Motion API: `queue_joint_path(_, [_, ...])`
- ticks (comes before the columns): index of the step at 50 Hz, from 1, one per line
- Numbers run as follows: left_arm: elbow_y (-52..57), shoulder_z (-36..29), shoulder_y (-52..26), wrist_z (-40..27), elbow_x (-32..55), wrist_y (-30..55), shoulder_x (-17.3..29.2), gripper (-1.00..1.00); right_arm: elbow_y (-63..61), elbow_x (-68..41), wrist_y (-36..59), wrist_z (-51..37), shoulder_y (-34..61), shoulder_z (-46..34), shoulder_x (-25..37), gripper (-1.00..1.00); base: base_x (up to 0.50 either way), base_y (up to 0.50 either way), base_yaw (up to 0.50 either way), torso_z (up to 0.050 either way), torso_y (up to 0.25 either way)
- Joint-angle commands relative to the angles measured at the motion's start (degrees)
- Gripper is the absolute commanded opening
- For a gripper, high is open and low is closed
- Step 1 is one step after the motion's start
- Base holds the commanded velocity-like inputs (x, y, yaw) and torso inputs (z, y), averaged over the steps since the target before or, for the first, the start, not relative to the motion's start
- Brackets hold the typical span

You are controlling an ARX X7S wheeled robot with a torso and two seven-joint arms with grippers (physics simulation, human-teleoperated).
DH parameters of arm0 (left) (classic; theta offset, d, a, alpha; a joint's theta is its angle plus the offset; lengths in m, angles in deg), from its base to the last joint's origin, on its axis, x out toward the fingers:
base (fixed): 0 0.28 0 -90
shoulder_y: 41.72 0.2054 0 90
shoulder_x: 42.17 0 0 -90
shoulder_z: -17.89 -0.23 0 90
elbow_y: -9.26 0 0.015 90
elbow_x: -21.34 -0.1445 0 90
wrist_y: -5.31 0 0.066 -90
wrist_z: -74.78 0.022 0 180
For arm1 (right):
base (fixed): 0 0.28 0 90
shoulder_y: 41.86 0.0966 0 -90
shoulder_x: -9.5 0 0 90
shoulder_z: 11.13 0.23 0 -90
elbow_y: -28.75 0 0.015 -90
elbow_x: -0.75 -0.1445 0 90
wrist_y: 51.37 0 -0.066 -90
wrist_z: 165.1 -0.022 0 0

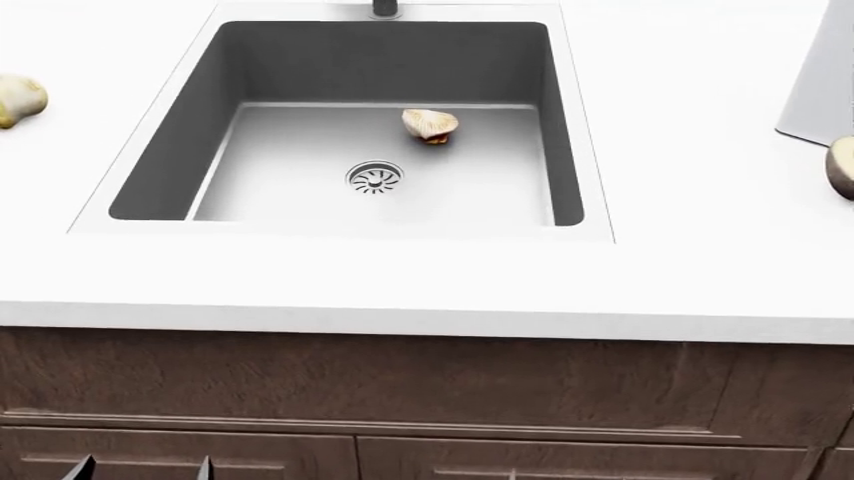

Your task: Turn on the sink faucet.

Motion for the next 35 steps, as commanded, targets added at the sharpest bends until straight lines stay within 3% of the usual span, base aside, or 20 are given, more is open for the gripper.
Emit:
queue_joint_path(1, [1.05,-1.26,0.94,1.23,2.16,-2.42,0.81,1.0,-0.35,-1.0,0.05,-0.73,-0.02,-0.73,0.72,1.0,0.0,0.0,0.0,0.05,0.0])
queue_joint_path(33, [0.29,-3.52,0.86,-1.17,0.18,-4.63,2.56,1.0,-1.36,-1.79,0.45,-2.75,0.04,-2.89,2.21,1.0,0.0,0.0,0.0,0.05,0.0])
queue_joint_path(35, [1.78,-3.64,0.92,-2.3,-0.05,-1.79,2.53,1.0,-4.31,-3.48,1.74,-3.22,-0.43,-2.17,2.05,1.0,0.0,0.0,0.0,0.0,0.0])
